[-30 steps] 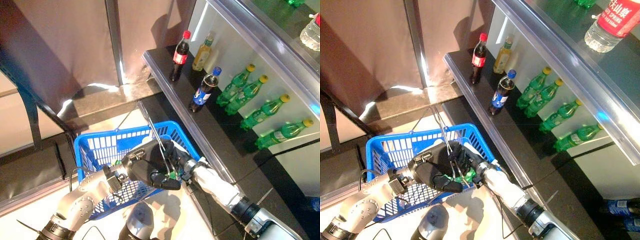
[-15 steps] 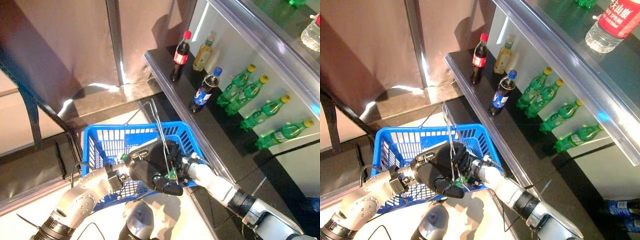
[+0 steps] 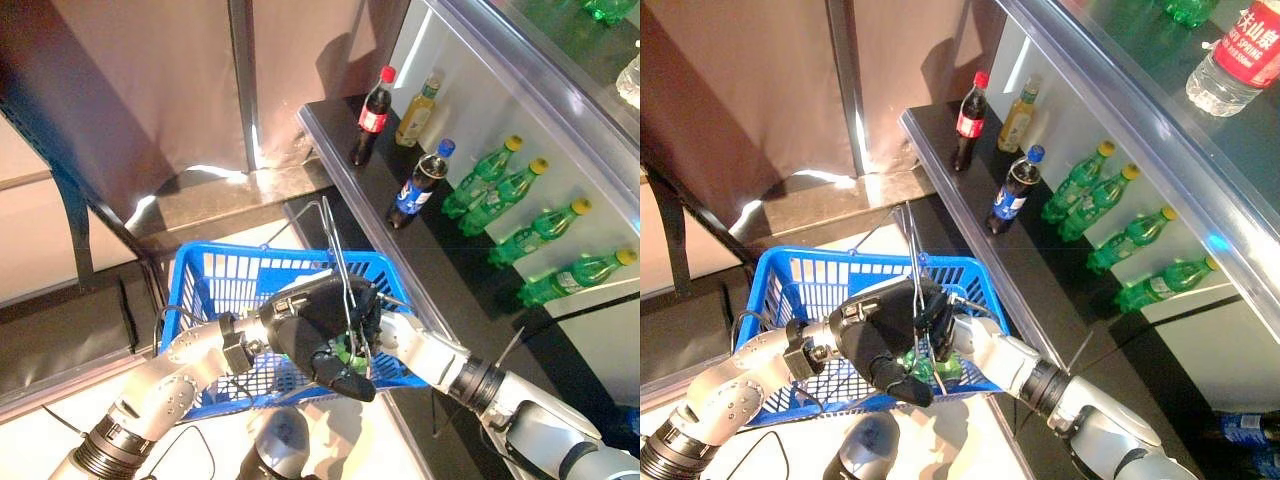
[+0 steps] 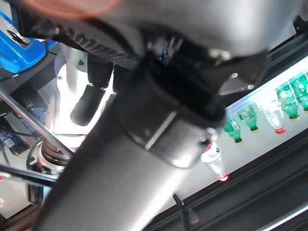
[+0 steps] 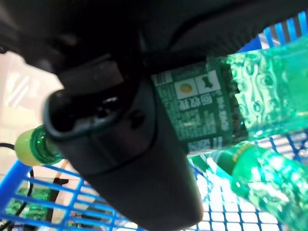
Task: Pick up the drink and place into the basket.
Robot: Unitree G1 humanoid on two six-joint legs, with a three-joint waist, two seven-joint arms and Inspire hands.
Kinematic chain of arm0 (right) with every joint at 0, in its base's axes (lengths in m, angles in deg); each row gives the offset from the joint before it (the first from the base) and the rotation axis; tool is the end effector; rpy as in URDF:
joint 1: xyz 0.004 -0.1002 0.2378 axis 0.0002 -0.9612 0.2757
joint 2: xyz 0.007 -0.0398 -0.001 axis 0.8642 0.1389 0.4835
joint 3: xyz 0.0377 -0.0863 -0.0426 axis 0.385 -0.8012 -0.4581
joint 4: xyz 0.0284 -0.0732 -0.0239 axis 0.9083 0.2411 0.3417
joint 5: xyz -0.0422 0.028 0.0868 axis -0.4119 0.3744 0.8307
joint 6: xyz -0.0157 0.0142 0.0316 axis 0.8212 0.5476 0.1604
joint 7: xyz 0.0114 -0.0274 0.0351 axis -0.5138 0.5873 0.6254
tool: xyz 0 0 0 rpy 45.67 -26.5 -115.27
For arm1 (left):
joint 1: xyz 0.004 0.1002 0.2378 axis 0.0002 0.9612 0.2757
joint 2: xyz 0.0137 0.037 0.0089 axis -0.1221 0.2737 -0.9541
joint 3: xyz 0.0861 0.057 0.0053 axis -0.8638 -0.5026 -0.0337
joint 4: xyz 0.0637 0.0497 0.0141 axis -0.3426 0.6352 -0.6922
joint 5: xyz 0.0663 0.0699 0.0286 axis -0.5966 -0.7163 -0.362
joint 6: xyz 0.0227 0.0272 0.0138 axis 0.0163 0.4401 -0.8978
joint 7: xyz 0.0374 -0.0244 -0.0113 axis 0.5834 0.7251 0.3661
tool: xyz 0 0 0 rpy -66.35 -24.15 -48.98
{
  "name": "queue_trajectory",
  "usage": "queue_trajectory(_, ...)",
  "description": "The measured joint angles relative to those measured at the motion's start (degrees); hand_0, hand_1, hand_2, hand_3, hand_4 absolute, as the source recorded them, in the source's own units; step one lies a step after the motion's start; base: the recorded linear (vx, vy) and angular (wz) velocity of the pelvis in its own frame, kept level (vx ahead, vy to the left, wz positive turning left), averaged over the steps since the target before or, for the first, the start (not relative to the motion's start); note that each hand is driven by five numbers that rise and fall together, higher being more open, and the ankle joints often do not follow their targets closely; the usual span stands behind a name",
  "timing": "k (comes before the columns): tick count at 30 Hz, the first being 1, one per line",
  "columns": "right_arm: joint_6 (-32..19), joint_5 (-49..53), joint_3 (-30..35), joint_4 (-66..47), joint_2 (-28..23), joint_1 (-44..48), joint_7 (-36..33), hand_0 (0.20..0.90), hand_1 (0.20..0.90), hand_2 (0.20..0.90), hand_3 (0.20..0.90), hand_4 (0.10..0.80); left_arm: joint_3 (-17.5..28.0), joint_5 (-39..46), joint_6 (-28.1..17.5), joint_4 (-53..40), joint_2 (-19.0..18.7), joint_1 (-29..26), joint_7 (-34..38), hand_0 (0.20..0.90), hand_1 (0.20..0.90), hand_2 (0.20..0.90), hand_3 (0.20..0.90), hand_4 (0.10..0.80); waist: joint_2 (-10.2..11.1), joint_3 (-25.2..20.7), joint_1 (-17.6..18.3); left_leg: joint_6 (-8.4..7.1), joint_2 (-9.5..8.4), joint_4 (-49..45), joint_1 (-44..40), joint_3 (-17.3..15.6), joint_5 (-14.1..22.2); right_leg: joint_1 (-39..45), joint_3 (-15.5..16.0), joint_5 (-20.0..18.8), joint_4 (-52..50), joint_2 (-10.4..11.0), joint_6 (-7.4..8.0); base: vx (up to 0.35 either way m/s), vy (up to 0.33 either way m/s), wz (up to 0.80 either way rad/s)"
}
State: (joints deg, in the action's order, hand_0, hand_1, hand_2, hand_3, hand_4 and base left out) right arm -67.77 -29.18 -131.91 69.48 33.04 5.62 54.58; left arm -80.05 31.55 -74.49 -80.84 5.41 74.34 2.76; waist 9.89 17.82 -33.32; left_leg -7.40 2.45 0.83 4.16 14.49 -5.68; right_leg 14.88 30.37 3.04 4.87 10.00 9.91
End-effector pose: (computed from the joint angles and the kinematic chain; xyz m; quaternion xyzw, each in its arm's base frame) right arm 0.2569 -0.0669 0.0767 -0.4306 -0.0562 0.4522 0.7790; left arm 0.2086 0.1748 0.1132 -0.1437 0.0291 -0.5733 0.8061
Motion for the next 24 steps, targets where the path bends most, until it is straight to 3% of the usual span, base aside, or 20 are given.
queue_trajectory(1, 0.00, -0.58, -0.49, 0.01, -0.03, 0.00, 0.04, 0.300, 0.300, 0.300, 0.200, 0.100, -0.15, 0.00, 0.00, 0.00, -0.12, 0.00, -0.01, 0.300, 0.300, 0.300, 0.200, 0.100, 0.00, 0.00, -0.07, 0.00, 0.00, 0.00, 0.00, 0.04, 0.00, 0.02, 0.07, 0.01, 0.00, 0.00, 0.01, 0.012, 0.004, 0.03)
queue_trajectory(2, 0.00, -1.01, -0.95, 0.09, 0.02, 0.00, 0.09, 0.415, 0.415, 0.415, 0.335, 0.235, -0.27, 0.00, 0.00, 0.00, -0.28, 0.00, -0.01, 0.300, 0.300, 0.300, 0.200, 0.100, 0.00, 0.00, -0.18, 0.00, -0.01, 0.00, 0.00, 0.06, 0.00, 0.02, 0.19, 0.02, 0.00, 0.00, 0.01, 0.000, 0.000, 0.00)
queue_trajectory(4, 0.00, -1.40, -1.53, 0.23, 0.37, 0.00, 0.18, 0.688, 0.688, 0.688, 0.653, 0.553, -0.34, 0.00, 0.00, 0.00, -0.57, 0.00, -0.01, 0.300, 0.300, 0.300, 0.200, 0.100, 0.00, 0.00, -0.28, 0.00, -0.03, 0.00, 0.00, 0.06, 0.00, 0.02, 0.31, 0.03, 0.00, 0.00, 0.02, 0.000, 0.000, 0.00)
queue_trajectory(5, 0.00, -1.58, -1.65, 0.27, 0.44, 0.00, 0.19, 0.900, 0.900, 0.900, 0.900, 0.800, -0.35, 0.00, 0.00, 0.00, -0.75, -0.01, -0.02, 0.300, 0.300, 0.300, 0.200, 0.100, 0.00, 0.00, -0.35, 0.00, -0.04, 0.00, 0.00, 0.06, 0.00, 0.03, 0.33, 0.03, 0.00, 0.00, 0.02, 0.000, 0.000, 0.00)
queue_trajectory(24, -0.02, -2.22, -1.75, 1.14, 1.11, 0.00, -0.21, 0.900, 0.900, 0.900, 0.900, 0.800, -0.85, 0.00, 0.28, 0.01, -1.54, -0.13, -0.01, 0.300, 0.300, 0.300, 0.200, 0.100, 0.82, -0.45, -0.99, 0.00, -0.08, 0.00, 0.00, 0.12, 0.00, 0.05, 0.32, 0.06, 0.00, 0.02, 0.06, 0.000, 0.000, 0.00)
